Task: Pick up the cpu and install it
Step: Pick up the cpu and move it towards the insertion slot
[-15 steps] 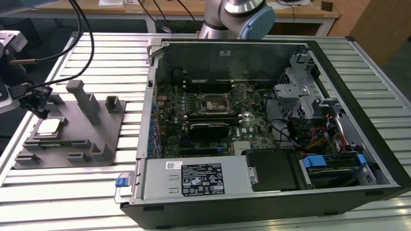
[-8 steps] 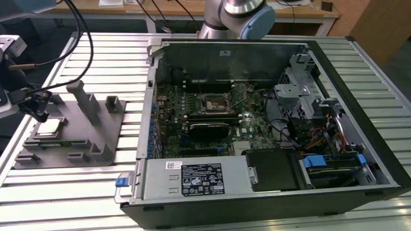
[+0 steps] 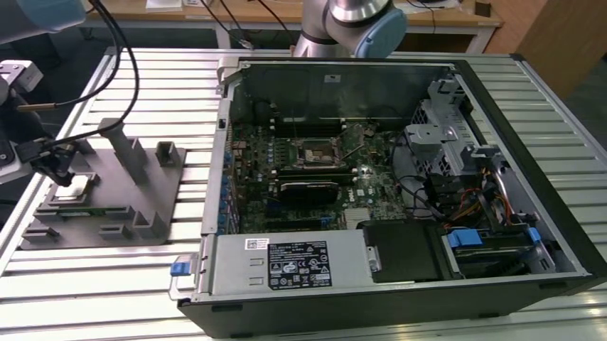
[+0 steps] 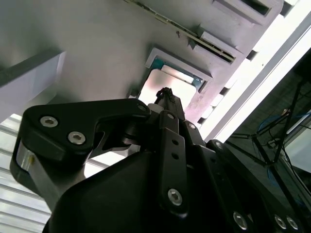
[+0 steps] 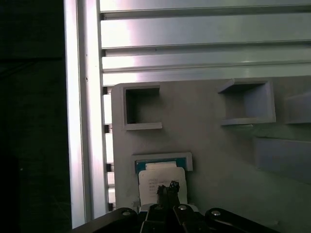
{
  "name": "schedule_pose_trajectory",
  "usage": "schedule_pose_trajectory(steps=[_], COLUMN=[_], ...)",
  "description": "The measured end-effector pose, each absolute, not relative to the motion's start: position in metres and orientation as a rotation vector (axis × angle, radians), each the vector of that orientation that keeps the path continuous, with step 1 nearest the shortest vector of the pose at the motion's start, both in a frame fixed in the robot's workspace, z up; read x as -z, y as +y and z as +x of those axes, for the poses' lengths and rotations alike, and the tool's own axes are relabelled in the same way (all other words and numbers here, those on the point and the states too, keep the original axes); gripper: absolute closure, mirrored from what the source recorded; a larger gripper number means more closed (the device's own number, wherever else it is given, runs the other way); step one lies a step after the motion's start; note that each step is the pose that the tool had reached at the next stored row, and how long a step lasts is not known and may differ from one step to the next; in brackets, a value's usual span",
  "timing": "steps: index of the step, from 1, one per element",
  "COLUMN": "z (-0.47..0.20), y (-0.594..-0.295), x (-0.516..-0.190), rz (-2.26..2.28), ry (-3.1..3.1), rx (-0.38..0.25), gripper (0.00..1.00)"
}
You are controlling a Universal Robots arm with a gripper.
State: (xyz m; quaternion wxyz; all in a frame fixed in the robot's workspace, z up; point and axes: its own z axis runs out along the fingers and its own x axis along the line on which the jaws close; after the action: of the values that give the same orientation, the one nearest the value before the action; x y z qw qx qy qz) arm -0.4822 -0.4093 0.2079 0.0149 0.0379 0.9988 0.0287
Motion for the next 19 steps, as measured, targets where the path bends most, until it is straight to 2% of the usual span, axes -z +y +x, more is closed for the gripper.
schedule_pose_trajectory(steps=[13,15,16,18,19], z=[-0.4822,-0.4822,-0.4822,-0.4822,-0.4822], y=[-0.4095,-0.4095,-0.4095,-0.4095,-0.4095], x=[-0.2021,-0.2021,-0.2021,-0.202,-0.202], rz=[0.117,0.117,0.117,0.117,0.117], ry=[3.108,3.108,3.108,3.108,3.108], rx=[-0.088,-0.087,-0.087,-0.088,-0.087], gripper=[0.89,0.77,0.77,0.65,0.65])
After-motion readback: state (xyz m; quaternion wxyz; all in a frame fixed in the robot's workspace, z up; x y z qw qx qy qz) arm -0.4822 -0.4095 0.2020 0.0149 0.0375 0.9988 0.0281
